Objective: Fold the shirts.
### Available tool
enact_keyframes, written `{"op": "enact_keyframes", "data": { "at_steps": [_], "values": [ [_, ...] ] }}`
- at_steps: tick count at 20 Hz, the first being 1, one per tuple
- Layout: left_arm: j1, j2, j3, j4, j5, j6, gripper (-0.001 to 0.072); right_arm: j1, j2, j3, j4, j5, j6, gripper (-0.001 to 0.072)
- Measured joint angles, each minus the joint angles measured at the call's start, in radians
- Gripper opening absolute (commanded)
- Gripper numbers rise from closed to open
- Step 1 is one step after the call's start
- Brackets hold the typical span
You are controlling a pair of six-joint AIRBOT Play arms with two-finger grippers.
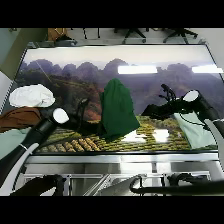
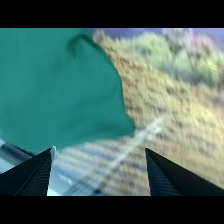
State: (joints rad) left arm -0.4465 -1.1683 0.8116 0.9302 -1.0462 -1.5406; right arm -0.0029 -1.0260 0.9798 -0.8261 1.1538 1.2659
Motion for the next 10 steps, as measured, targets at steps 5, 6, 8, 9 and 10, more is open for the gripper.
{"op": "enact_keyframes", "data": {
  "at_steps": [5, 6, 8, 9, 10],
  "values": [
    [-0.072, -0.073, -0.119, -0.053, 0.233, 0.012, 0.0688, 0.000, -0.134, 0.000, 0.204, -0.108, -0.241, 0.0634],
    [-0.077, -0.096, -0.113, -0.055, 0.259, 0.016, 0.0680, 0.000, -0.161, 0.000, 0.262, -0.130, -0.302, 0.0634],
    [-0.078, -0.144, -0.088, -0.061, 0.291, 0.024, 0.0285, 0.002, -0.214, 0.008, 0.379, -0.167, -0.418, 0.0634],
    [-0.075, -0.166, -0.072, -0.061, 0.295, 0.031, 0.0172, 0.006, -0.241, 0.018, 0.426, -0.178, -0.462, 0.0634],
    [-0.071, -0.185, -0.056, -0.063, 0.294, 0.035, 0.0081, 0.012, -0.272, 0.034, 0.465, -0.188, -0.500, 0.0632]
  ]
}}
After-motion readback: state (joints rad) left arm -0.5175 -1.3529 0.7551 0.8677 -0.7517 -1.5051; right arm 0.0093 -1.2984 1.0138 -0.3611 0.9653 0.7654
